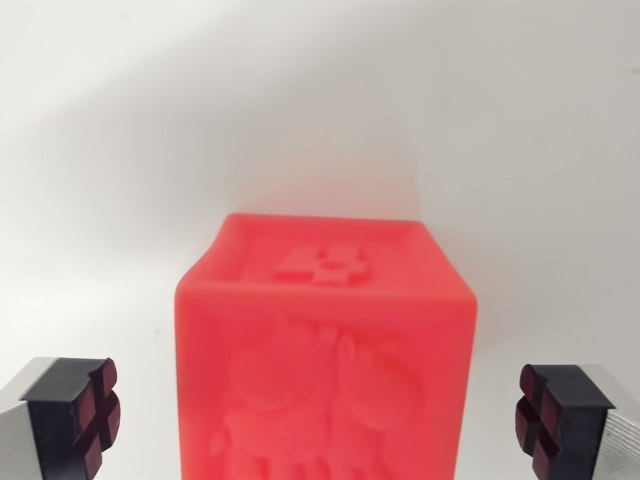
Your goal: Destack cube
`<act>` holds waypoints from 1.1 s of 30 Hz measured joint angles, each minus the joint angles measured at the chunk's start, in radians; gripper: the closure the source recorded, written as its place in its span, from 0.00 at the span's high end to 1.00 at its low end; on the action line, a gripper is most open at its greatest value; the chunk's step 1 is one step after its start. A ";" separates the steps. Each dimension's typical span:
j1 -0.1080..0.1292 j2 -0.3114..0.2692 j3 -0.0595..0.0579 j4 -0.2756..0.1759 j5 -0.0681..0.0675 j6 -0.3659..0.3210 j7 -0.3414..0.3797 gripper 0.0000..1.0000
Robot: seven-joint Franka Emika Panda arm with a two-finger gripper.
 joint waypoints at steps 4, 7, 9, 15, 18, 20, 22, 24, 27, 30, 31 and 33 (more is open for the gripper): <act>0.000 -0.026 0.000 -0.007 0.000 -0.018 0.000 1.00; 0.000 -0.048 0.000 -0.011 0.000 -0.036 0.000 1.00; 0.000 -0.064 0.000 -0.014 0.000 -0.049 0.000 1.00; 0.000 -0.109 -0.001 -0.022 0.000 -0.086 0.000 1.00; 0.000 -0.135 -0.001 -0.024 0.000 -0.108 0.000 1.00; 0.000 -0.152 -0.001 -0.025 0.000 -0.125 0.000 1.00; 0.000 -0.169 -0.001 -0.026 0.000 -0.140 0.000 1.00; 0.000 -0.182 -0.001 -0.026 0.000 -0.154 0.000 1.00; 0.000 -0.209 -0.001 -0.026 0.000 -0.180 0.000 1.00; 0.000 -0.230 -0.001 -0.025 -0.001 -0.203 0.000 1.00; 0.000 -0.238 -0.001 -0.024 -0.001 -0.211 0.000 1.00; 0.000 -0.254 -0.001 -0.022 -0.001 -0.229 0.000 1.00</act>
